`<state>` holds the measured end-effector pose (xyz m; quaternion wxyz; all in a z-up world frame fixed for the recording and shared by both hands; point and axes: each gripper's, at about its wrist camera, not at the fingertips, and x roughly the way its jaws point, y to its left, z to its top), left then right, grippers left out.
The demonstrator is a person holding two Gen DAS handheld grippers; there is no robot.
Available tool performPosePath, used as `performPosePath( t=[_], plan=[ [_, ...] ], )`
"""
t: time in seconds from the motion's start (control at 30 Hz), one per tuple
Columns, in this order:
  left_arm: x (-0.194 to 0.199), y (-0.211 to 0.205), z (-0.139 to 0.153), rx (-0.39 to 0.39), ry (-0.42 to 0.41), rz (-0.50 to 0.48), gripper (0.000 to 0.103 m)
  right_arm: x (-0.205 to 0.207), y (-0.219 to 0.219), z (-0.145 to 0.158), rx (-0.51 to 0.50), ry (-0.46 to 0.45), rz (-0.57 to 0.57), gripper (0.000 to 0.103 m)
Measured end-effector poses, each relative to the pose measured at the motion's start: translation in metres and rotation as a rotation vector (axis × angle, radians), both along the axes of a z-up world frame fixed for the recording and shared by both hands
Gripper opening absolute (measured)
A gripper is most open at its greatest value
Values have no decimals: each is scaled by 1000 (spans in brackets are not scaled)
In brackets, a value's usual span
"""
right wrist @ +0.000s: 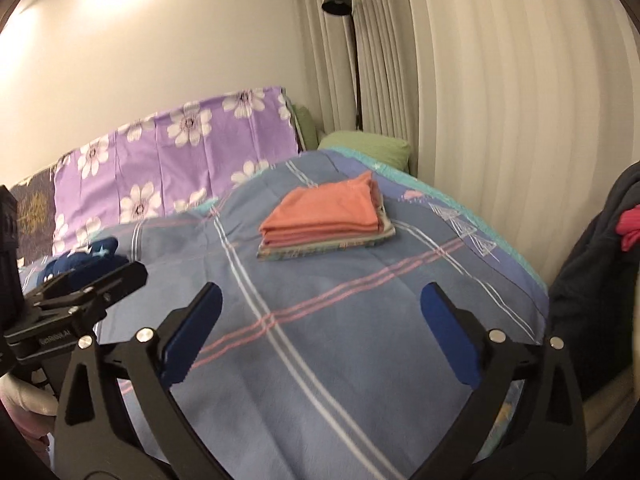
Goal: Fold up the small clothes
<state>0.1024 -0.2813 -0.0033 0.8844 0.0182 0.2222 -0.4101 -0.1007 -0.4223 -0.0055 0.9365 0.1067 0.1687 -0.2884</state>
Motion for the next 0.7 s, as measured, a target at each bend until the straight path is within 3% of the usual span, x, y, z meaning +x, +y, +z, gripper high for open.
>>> performPosePath(
  t=[0.17,0.23,0.33,0.7],
  plan=[
    [-20,19,5,-30,20,11,101,-22,21,12,-9,-12,-42,101],
    [-28,23,6,-8,24,19,101,-28,30,11,0,5,-49,101],
    [-42,29,11,26,-6,33,102,-32,42,9,17,25,-45,101],
    [-66,63,21,21,-88,63,102,-36,81,10,-29,57,-66,101]
  ],
)
